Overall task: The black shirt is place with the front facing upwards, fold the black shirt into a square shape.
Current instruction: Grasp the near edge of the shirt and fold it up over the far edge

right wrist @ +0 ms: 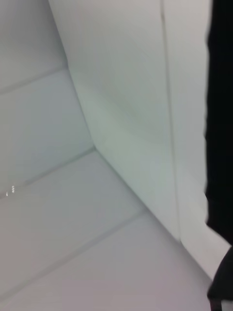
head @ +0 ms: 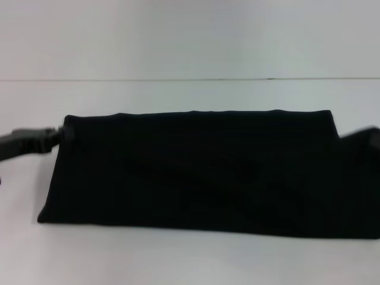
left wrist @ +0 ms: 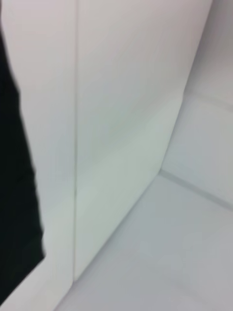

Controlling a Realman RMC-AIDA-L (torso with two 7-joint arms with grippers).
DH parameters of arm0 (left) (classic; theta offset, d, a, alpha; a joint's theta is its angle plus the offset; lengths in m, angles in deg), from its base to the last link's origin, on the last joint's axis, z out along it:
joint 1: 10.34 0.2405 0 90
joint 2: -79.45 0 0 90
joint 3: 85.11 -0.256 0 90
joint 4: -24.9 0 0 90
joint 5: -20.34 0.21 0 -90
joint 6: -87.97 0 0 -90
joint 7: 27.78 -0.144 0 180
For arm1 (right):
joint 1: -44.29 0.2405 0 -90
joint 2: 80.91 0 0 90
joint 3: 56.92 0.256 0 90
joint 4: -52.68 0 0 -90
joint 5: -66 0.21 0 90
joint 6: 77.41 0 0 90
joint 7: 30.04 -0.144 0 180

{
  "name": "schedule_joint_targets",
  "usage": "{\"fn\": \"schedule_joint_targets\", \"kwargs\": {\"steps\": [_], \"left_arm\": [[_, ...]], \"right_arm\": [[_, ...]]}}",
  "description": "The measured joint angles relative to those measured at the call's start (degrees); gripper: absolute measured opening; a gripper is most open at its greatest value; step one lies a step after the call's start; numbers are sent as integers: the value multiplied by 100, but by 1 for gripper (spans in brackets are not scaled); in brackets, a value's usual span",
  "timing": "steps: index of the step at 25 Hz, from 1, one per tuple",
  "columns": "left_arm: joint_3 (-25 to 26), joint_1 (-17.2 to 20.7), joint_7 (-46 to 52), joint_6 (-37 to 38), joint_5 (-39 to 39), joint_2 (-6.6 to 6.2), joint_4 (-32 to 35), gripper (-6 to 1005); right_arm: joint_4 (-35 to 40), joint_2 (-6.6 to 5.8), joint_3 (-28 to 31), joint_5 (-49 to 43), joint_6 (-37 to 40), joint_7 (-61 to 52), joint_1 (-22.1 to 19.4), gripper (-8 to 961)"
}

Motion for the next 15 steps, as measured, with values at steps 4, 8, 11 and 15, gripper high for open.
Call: {"fn": "schedule_joint_targets", "kwargs": {"steps": [4, 8, 11, 15], "left_arm": [[-9, -275, 46, -856, -144, 85, -84, -2], [-46, -513, 22, -1728, -308, 255, -88, -2], [-130, -626, 13, -2140, -358, 318, -96, -2], [-197, -763, 7, -2549, -363, 403, -107, -2]], "right_arm": [[-446, -41, -161, -13, -1251, -89, 559, 35], [-865, 32, -443, 5, -2606, -90, 992, 35], [-1086, 109, -649, 14, -3391, -43, 1221, 35], [-1162, 202, -882, 34, -4012, -47, 1406, 35]]}}
